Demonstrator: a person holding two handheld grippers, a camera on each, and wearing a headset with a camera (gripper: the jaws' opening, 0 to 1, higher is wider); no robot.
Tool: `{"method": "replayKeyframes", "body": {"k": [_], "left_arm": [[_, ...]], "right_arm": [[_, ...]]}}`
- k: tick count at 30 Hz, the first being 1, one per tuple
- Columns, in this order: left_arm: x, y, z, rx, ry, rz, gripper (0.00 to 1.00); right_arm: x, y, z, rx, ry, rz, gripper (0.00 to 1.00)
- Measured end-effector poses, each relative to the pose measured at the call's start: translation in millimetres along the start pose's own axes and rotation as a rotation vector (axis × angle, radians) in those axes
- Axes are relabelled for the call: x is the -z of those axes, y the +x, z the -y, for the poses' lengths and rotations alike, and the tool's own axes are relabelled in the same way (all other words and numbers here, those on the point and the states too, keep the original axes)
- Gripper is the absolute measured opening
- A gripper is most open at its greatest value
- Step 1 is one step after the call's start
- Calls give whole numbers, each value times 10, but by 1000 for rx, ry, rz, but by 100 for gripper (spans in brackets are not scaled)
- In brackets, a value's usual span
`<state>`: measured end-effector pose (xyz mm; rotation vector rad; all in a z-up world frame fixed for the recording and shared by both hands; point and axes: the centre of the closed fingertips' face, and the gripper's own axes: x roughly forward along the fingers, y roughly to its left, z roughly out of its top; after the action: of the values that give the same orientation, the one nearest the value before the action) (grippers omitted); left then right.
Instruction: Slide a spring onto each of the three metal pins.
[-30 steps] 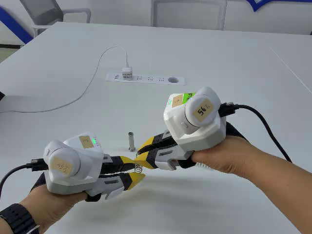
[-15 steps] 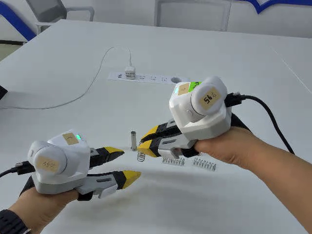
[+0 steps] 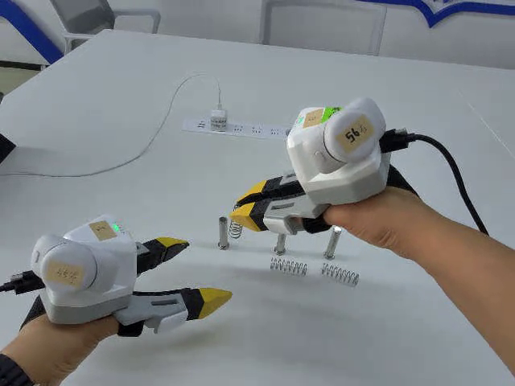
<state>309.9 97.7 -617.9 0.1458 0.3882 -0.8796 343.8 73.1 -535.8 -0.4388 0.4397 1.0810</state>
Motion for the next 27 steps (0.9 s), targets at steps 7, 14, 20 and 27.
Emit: {"method": "replayKeyframes", "body": {"k": [7, 14, 20, 27], "left_arm": [[16, -23, -19, -5, -5, -4, 65], [25, -34, -24, -11, -12, -3, 67], [17, -40, -26, -12, -13, 0, 69], [39, -36, -9, -10, -15, -8, 68]], "right_arm": [[-99, 79, 134, 30, -2, 6, 11], [-65, 215, 156, 25, -8, -13, 11], [-5, 300, 179, 20, -11, -37, 11], [55, 355, 183, 13, -18, -63, 11]]}}
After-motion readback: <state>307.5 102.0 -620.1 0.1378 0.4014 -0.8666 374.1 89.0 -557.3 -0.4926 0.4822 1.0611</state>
